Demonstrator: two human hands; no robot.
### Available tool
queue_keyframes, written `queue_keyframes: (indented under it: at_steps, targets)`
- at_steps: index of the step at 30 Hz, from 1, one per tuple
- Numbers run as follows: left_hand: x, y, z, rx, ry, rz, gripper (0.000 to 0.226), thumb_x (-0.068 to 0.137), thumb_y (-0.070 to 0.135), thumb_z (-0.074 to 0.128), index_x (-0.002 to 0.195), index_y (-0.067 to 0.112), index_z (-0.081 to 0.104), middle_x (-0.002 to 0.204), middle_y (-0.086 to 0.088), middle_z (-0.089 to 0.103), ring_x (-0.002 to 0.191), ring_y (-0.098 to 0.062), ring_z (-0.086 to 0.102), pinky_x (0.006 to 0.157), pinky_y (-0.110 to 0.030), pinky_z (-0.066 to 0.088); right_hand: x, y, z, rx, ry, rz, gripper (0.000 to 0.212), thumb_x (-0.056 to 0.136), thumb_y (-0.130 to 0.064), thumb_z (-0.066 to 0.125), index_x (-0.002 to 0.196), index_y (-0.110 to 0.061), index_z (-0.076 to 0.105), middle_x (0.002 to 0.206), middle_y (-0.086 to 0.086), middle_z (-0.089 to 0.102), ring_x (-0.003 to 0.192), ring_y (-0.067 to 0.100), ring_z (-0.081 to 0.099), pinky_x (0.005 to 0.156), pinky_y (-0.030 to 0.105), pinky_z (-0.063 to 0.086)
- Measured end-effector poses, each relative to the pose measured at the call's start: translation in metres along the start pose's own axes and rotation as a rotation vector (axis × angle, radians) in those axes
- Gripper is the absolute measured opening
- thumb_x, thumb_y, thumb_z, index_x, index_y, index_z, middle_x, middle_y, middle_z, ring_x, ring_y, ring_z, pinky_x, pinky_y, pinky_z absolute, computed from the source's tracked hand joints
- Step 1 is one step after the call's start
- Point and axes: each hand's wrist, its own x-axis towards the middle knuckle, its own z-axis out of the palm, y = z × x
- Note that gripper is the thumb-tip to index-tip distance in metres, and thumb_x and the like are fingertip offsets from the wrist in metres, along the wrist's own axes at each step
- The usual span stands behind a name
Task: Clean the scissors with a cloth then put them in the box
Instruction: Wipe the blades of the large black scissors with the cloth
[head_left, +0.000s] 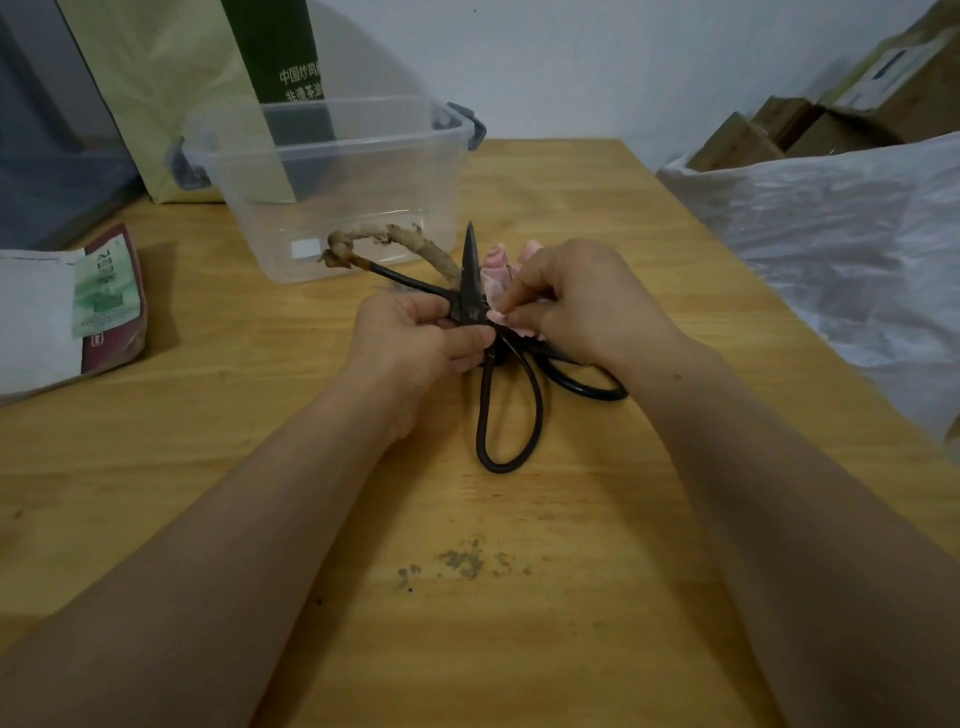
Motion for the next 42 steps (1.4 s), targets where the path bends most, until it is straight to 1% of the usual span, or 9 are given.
queue_keyframes:
  at_steps: [2,5,11,14,18,23,32,38,42]
  targets:
    - [0.001,0.000,-0.001,0.006,0.009,0.004,0.037,0.075,-0.009,0.069,0.111,-0.003,0.061,0.093,-0.012,0.070,0.084,-0.019,0.070,0.065,-0.021,0.057,0.000,0.002,-0.001,-0.043,0.067,0.019,0.014,0.089,-0.016,0.062,0.096,-0.014,0.074,0.097,0.000,0.068,0.096,0.015,0.062,0.081,0.023,0.045]
    - [-0.001,0.001,0.000,0.004,-0.001,0.017,0.033,0.075,-0.008,0.069,0.106,0.000,0.063,0.089,-0.009,0.070,0.080,-0.015,0.070,0.063,-0.019,0.056,-0.003,-0.008,0.003,0.237,0.225,0.009,0.014,0.088,-0.017,0.065,0.098,-0.013,0.074,0.105,0.001,0.068,0.097,0.012,0.060,0.089,0.026,0.047]
    - [-0.002,0.001,0.000,0.036,-0.025,0.054,0.020,0.076,-0.008,0.068,0.086,0.009,0.068,0.077,-0.004,0.070,0.073,-0.011,0.070,0.063,-0.018,0.055,0.001,-0.006,0.009,0.263,0.073,0.005,0.013,0.084,-0.013,0.069,0.095,-0.015,0.076,0.082,-0.010,0.062,0.090,0.009,0.060,0.093,0.031,0.048]
    - [-0.003,0.000,-0.001,0.027,-0.023,0.035,0.019,0.076,-0.009,0.068,0.088,0.006,0.068,0.079,-0.005,0.070,0.074,-0.013,0.070,0.063,-0.019,0.056,0.000,-0.002,0.006,0.241,0.012,-0.038,0.016,0.083,-0.004,0.068,0.096,-0.009,0.075,0.107,0.003,0.070,0.111,-0.001,0.053,0.093,0.005,0.038]
    - [-0.002,0.000,-0.002,0.016,-0.010,0.009,0.020,0.074,-0.009,0.070,0.087,0.006,0.067,0.081,-0.006,0.071,0.076,-0.015,0.070,0.064,-0.020,0.056,0.002,0.001,0.000,0.121,-0.079,-0.145,0.014,0.079,-0.004,0.072,0.091,-0.011,0.076,0.098,0.002,0.070,0.101,0.015,0.062,0.096,0.031,0.046]
    - [-0.003,0.002,-0.003,0.008,-0.018,0.007,0.020,0.077,-0.009,0.067,0.089,0.007,0.066,0.084,-0.008,0.070,0.082,-0.017,0.069,0.064,-0.020,0.057,0.002,-0.001,0.000,0.117,0.037,-0.066,0.013,0.084,-0.010,0.069,0.094,-0.015,0.076,0.089,-0.003,0.066,0.090,0.018,0.063,0.087,0.039,0.050]
    - [-0.003,0.003,-0.003,0.000,-0.014,-0.009,0.019,0.077,-0.009,0.066,0.088,0.007,0.066,0.087,-0.009,0.070,0.081,-0.017,0.069,0.066,-0.020,0.057,0.000,0.001,-0.007,0.070,-0.119,-0.096,0.012,0.081,-0.012,0.072,0.092,-0.015,0.076,0.096,0.001,0.070,0.094,0.015,0.063,0.092,0.034,0.049]
    - [-0.002,0.008,-0.004,-0.085,-0.019,-0.022,0.016,0.084,-0.013,0.056,0.094,-0.004,0.065,0.091,-0.015,0.070,0.078,-0.021,0.071,0.067,-0.024,0.059,-0.004,-0.002,-0.008,0.230,0.043,-0.032,0.012,0.082,-0.015,0.072,0.094,-0.018,0.075,0.090,-0.007,0.066,0.094,0.012,0.062,0.088,0.031,0.051]
    - [-0.004,0.009,-0.002,-0.143,-0.026,-0.027,0.018,0.087,-0.013,0.050,0.099,-0.006,0.062,0.092,-0.016,0.068,0.072,-0.020,0.070,0.064,-0.024,0.059,-0.005,-0.001,-0.006,0.235,-0.075,0.018,0.036,0.072,-0.008,0.079,0.105,-0.020,0.071,0.099,-0.008,0.064,0.105,0.011,0.059,0.095,0.027,0.046]
